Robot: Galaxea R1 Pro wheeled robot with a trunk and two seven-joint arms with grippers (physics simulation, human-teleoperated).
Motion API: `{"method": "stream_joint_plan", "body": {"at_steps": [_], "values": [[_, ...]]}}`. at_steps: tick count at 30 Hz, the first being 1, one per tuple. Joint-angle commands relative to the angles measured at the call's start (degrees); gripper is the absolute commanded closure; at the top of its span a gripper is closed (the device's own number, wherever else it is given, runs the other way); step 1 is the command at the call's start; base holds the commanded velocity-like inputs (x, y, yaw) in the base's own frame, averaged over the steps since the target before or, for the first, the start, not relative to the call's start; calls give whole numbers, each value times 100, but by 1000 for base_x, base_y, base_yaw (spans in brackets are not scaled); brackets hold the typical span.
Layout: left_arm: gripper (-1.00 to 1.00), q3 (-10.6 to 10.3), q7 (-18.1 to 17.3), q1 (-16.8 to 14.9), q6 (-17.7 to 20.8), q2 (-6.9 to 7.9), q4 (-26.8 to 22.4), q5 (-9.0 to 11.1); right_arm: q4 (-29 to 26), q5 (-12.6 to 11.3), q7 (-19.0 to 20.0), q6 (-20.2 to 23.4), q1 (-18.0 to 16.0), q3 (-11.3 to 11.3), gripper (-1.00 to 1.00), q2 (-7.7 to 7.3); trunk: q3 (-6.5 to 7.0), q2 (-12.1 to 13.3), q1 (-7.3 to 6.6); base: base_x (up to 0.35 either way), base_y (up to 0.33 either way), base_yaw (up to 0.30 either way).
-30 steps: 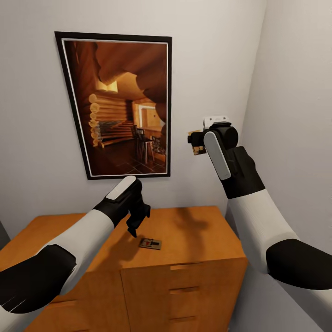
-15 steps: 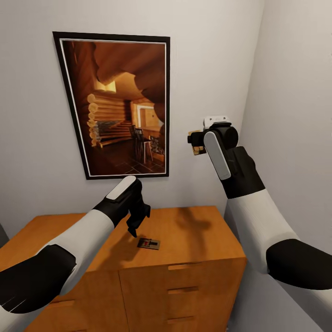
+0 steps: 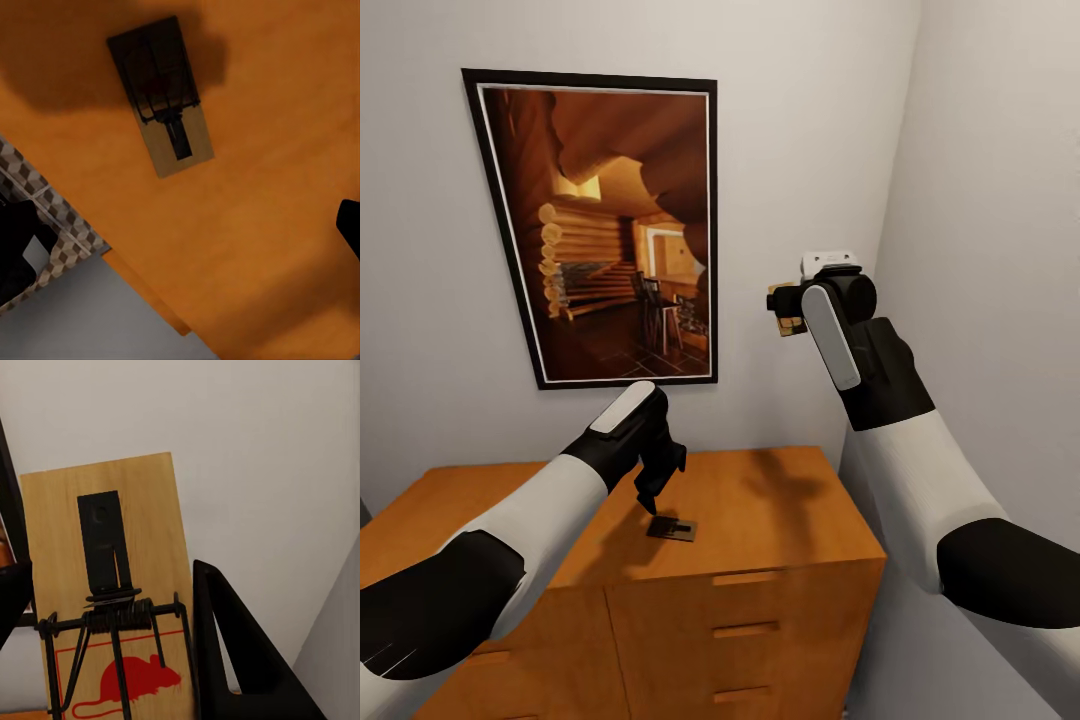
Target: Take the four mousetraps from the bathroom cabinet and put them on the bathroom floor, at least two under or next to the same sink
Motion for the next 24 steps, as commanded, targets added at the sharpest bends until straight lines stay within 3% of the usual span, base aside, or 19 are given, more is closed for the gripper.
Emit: {"method": "stream_joint_plan", "body": {"at_steps": [1, 24], "values": [[-100, -22, 21, -8, 44, 4, -1, 17, -2, -70, -72, 13, -7, 6, 100, -1, -9, -7, 1, 0, -10, 0], [-100, -23, 13, -8, 13, 4, -2, 15, -1, -70, -72, 13, -7, 8, 100, -1, -9, -7, 1, 0, -1, 0]]}}
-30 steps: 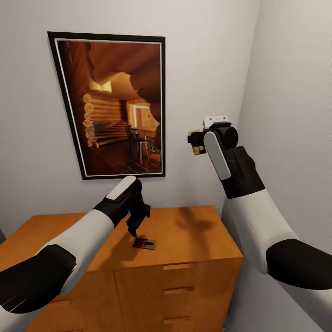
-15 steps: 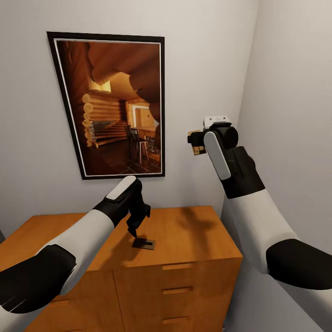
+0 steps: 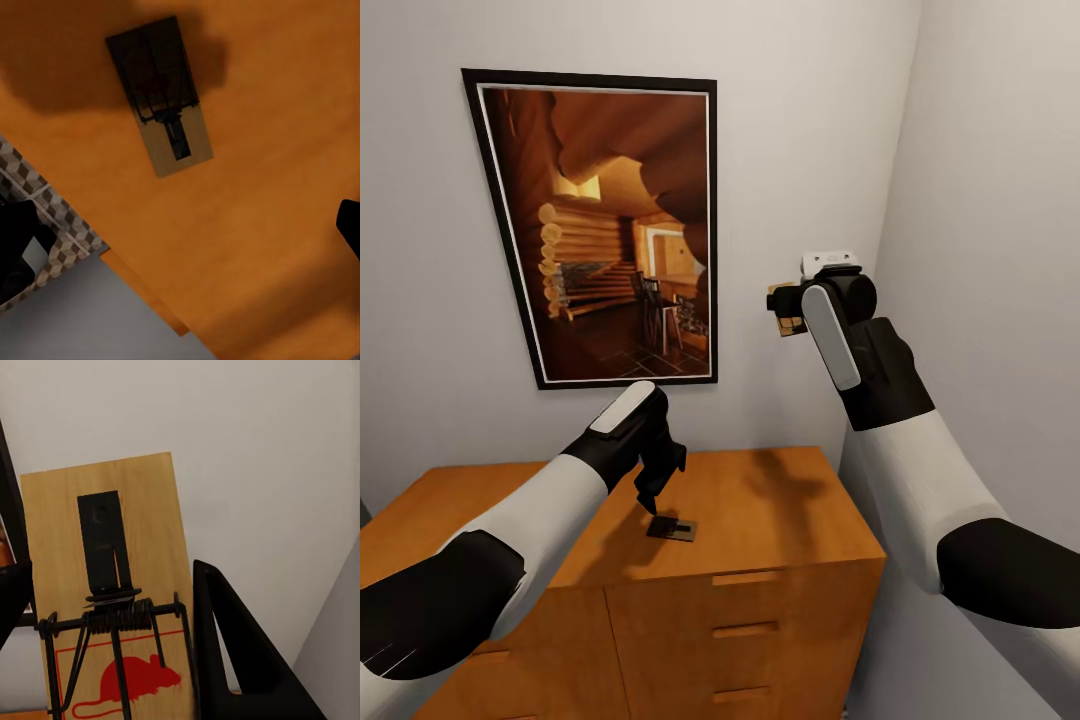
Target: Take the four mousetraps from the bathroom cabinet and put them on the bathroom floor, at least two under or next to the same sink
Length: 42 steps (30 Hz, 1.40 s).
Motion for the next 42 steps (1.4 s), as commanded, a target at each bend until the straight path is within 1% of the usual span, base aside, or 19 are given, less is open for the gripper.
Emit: {"method": "stream_joint_plan", "body": {"at_steps": [1, 15, 29, 35, 42], "values": [[-100, -22, 20, -7, 41, 4, -2, 19, -2, -69, -72, 13, -7, 6, 100, -1, -9, -6, 1, 0, 0, 0], [-100, -21, -51, -7, 32, 4, -33, 22, -1, -69, -72, 13, -7, 11, 100, -1, -9, -6, 1, 0, 0, 0], [-100, -21, 8, -7, 6, 4, -54, 19, -6, -69, -72, 13, -7, 12, 100, -1, -9, -6, 1, 0, 0, 0], [-100, -21, 13, -7, 8, 4, -54, 19, -9, -69, -72, 13, -7, 13, 100, -1, -117, -247, 133, 0, 0, 0], [-100, -21, 17, -7, 50, 4, -48, 23, -9, -73, -72, 13, -7, 13, 100, -1, -117, -247, 133, 0, 0, 0]]}}
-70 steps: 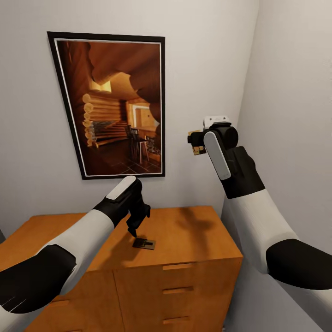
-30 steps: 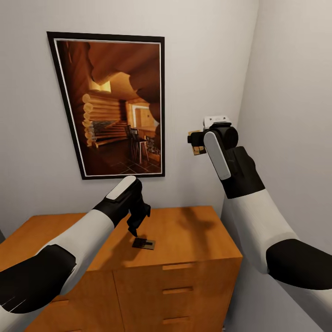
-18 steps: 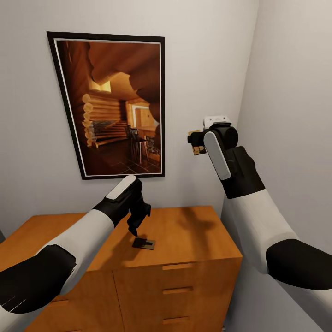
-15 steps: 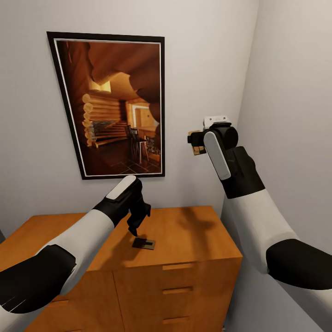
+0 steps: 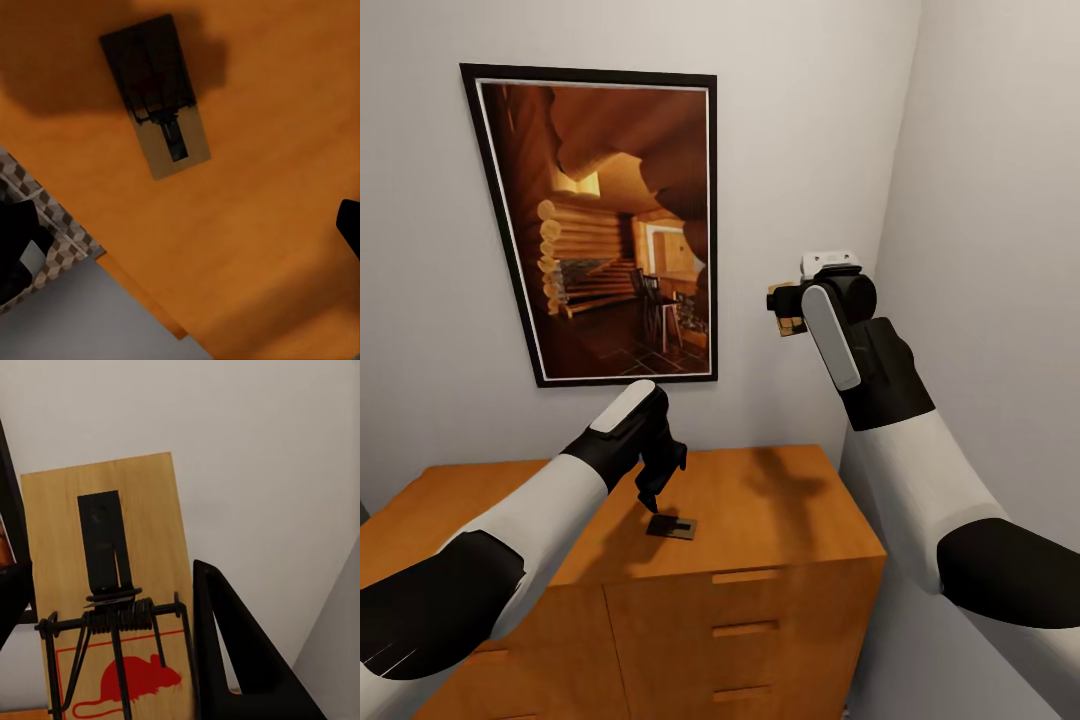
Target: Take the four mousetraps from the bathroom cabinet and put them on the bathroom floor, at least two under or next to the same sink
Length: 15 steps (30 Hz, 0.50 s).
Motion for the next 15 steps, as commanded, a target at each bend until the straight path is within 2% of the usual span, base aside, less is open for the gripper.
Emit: {"method": "stream_joint_plan", "body": {"at_steps": [1, 4, 15], "values": [[-100, -21, 21, -7, 45, 4, 3, 17, -2, -68, -71, 13, -7, 6, 100, -1, -9, -6, 1, 0, 0, 0], [-100, -21, 21, -7, 50, 4, 16, 16, -2, -71, -71, 13, -7, 6, 100, -1, -9, -6, 1, 0, 0, 0], [-100, -2, 10, -7, 73, 4, 72, 50, -2, -74, -70, 13, -7, 6, 100, 5, -206, -447, 243, 0, 0, 0]]}}
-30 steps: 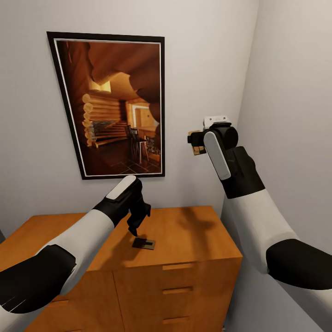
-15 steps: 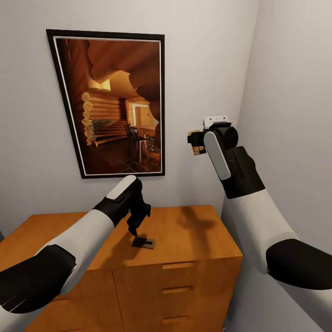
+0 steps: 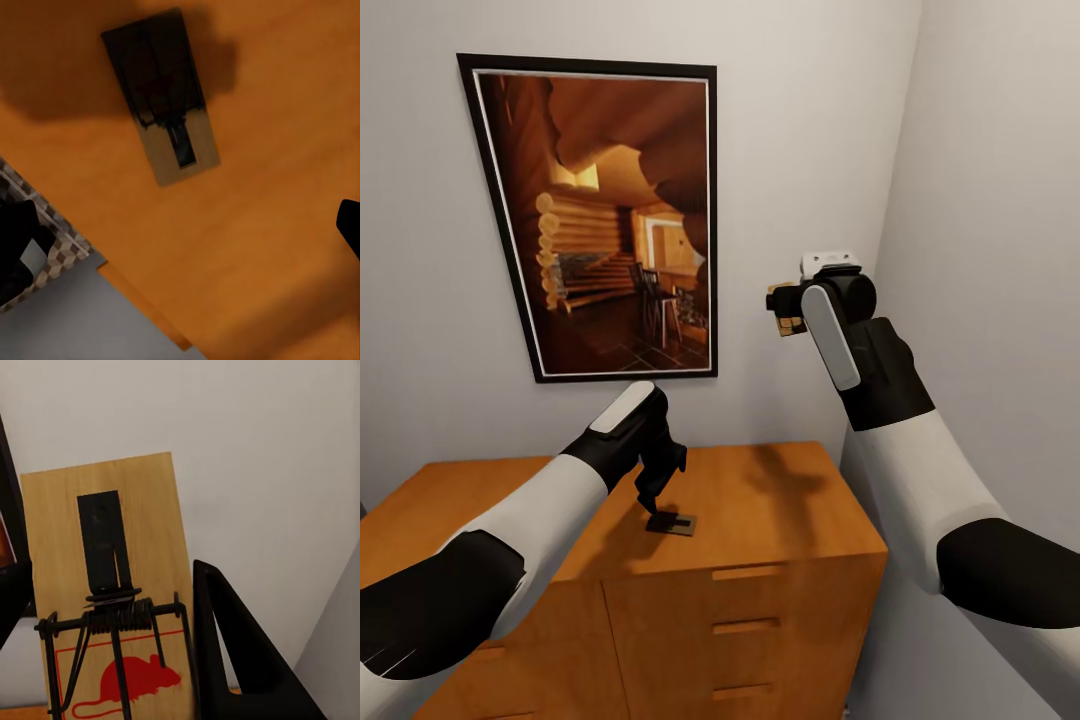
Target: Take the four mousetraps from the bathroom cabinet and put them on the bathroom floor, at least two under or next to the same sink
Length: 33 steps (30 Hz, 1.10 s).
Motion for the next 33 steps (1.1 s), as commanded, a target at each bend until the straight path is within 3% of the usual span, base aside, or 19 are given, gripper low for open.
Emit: {"method": "stream_joint_plan", "body": {"at_steps": [1, 10, 17, 33], "values": [[-100, -15, 22, -7, 47, 2, 0, 23, -2, -68, -70, 13, -7, 8, 100, 0, -27, -48, 23, 0, 0, 0], [-100, 14, 38, -14, 53, -4, 53, 55, -2, -76, -53, 13, -7, 93, 100, 2, -27, -48, 23, 0, 0, 0], [-100, 19, 36, -63, 56, -4, 473, 46, -2, -72, -62, 13, -7, 197, 100, 22, -63, -128, 67, 0, 0, 0], [-100, 21, 33, -116, 5, -5, 670, 22, 4, -68, -71, 13, -6, 216, 100, 41, -98, -208, 111, 0, 0, 0]]}}
